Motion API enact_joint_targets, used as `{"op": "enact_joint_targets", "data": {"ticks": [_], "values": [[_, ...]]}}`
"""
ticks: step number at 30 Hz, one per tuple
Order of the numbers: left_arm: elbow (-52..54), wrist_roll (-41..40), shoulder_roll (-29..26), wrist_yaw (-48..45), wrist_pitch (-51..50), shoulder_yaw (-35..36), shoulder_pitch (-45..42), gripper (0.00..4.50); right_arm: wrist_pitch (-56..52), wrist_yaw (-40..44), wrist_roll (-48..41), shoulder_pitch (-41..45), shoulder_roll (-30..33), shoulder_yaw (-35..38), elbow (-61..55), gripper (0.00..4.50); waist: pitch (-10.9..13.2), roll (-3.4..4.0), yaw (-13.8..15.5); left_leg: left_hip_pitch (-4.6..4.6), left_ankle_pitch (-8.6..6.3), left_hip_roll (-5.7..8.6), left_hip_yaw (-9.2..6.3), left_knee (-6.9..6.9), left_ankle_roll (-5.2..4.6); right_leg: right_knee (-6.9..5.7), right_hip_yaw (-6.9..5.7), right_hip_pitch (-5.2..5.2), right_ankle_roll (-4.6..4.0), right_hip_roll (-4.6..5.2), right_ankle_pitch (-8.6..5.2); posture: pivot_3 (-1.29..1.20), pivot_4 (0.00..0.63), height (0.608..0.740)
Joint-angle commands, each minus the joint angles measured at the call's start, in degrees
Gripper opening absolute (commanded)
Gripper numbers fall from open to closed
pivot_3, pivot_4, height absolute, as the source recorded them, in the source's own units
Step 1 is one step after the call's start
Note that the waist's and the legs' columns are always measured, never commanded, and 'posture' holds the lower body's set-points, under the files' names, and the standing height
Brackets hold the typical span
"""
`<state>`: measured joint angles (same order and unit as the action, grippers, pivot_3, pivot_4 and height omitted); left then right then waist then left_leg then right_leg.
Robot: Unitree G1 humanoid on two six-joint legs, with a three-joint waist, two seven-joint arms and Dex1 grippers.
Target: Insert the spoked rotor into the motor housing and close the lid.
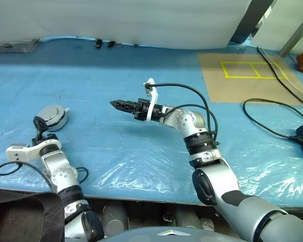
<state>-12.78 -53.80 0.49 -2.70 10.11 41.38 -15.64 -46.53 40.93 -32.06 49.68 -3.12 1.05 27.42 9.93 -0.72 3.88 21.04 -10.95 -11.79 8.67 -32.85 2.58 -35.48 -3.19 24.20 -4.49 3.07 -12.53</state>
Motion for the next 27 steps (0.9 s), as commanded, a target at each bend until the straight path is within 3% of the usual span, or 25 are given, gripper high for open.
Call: {"op": "enact_joint_targets", "data": {"ticks": [1, 5, 8, 15, 16, 18, 27], "values": [[9.24, 7.13, -2.21, 0.69, -0.39, -3.83, 4.27, 4.48, 5.86, 1.46, 2.45, 0.69, 0.36, -1.4, -1.52, 3.96, 0.01, -0.04, 0.02, 0.0, 0.0, 0.0, 0.0, -0.01, 0.0, 0.0, -0.01, 0.0, 0.0, 0.0, 0.0, 0.0, 0.15, 0.74], [16.58, 10.33, -5.46, -4.15, -3.76, -9.63, 8.95, 4.48, 15.64, 3.12, 7.79, -1.33, 2.18, -4.67, -3.02, 3.96, 0.01, -0.05, 0.22, -0.01, 0.0, -0.01, -0.01, -0.02, -0.01, 0.0, -0.03, -0.01, -0.02, 0.01, -0.02, 0.0, 0.15, 0.74], [20.04, 11.04, -9.56, -12.83, -7.06, -15.52, 11.14, 4.48, 25.01, 6.45, 12.12, -5.01, 5.36, -7.45, -5.51, 3.96, 0.0, -0.05, 0.43, 0.0, 0.0, 0.01, 0.0, -0.07, -0.02, 0.0, -0.03, -0.04, -0.03, 0.06, -0.02, 0.0, 0.15, 0.74], [20.53, 18.34, -21.32, -29.38, -9.98, -26.43, 11.61, 4.48, 31.75, 10.48, 14.62, -14.13, 12.8, -8.38, -11.6, 3.96, 0.0, -0.04, -0.01, -0.08, 0.0, 0.0, 0.01, -0.09, -0.03, -0.06, -0.01, -0.04, -0.04, 0.03, -0.02, 0.0, 0.15, 0.74], [20.19, 19.86, -22.27, -30.99, -9.41, -27.7, 11.47, 4.5, 32.76, 11.1, 15.04, -15.83, 13.88, -8.7, -12.62, 4.13, 0.0, -0.04, -0.06, -0.08, 0.0, 0.01, 0.01, -0.09, -0.03, -0.06, 0.0, -0.04, -0.04, 0.02, -0.02, 0.0, 0.15, 0.74], [20.1, 21.47, -23.39, -33.86, -9.24, -29.85, 11.82, 4.5, 35.26, 12.4, 16.24, -19.24, 15.82, -9.78, -14.56, 4.49, 0.0, -0.03, -0.08, -0.09, 0.0, 0.01, 0.02, -0.08, -0.03, -0.05, 0.03, -0.04, -0.04, 0.02, -0.02, 0.0, 0.15, 0.74], [22.71, 24.47, -25.38, -40.0, -11.63, -34.58, 15.25, 4.5, 34.89, 11.95, 14.88, -27.86, 19.33, -8.35, -22.37, 4.49, 0.01, 0.01, -0.85, -0.17, -0.04, 0.01, 0.05, -0.09, -0.1, -0.05, 0.05, -0.06, -0.1, 0.01, 0.01, 0.0, 0.15, 0.74]]}}
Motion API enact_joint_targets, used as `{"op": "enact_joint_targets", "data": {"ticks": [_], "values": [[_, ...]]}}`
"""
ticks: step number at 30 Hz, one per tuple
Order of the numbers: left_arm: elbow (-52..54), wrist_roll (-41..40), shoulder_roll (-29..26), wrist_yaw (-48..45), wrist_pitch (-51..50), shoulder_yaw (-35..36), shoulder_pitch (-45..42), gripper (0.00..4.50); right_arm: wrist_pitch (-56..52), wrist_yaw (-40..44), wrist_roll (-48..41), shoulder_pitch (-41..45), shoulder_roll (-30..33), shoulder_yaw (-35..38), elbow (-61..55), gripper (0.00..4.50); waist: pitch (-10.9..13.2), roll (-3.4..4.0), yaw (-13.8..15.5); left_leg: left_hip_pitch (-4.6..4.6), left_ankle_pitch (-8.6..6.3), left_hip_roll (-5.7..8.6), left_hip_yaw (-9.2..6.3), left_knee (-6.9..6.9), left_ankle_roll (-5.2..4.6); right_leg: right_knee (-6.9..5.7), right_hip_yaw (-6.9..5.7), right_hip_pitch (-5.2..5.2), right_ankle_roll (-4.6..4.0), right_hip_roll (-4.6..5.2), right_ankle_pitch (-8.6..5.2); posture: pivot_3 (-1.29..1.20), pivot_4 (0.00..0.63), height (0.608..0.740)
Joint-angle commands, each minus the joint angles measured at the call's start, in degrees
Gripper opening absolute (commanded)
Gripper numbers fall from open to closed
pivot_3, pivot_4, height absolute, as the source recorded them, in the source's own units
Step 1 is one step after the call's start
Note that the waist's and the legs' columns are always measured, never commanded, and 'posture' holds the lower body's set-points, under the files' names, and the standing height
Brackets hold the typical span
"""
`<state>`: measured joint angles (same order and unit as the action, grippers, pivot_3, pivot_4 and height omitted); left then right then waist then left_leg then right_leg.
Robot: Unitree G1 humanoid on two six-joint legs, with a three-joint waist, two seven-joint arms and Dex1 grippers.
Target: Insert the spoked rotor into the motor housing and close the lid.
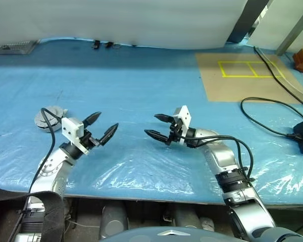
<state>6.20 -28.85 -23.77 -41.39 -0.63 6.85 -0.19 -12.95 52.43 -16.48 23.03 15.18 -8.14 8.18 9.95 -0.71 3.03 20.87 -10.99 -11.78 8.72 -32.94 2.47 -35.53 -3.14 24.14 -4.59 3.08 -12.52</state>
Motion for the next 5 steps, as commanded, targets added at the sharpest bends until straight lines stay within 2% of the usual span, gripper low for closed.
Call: {"op": "enact_joint_targets", "data": {"ticks": [1, 5], "values": [[4.24, -0.58, -1.12, -1.39, -1.44, -0.12, -0.24, 4.5, 1.71, 0.56, -0.37, -1.41, 1.34, 0.62, -3.23, 4.49, 0.0, 0.0, 0.01, -0.04, 0.0, 0.0, 0.0, -0.01, 0.0, 0.0, 0.0, -0.05, -0.01, 0.0, 0.0, 0.0, 0.15, 0.74], [5.15, 0.26, -0.9, -0.62, -2.32, 0.03, -0.11, 4.5, 1.85, 1.18, -0.18, -1.1, 1.97, 0.19, -2.86, 4.49, 0.01, 0.05, 0.0, -0.16, -0.05, 0.01, 0.01, -0.01, -0.08, 0.01, 0.01, -0.15, 0.0, 0.0, 0.0, 0.0, 0.15, 0.74]]}}
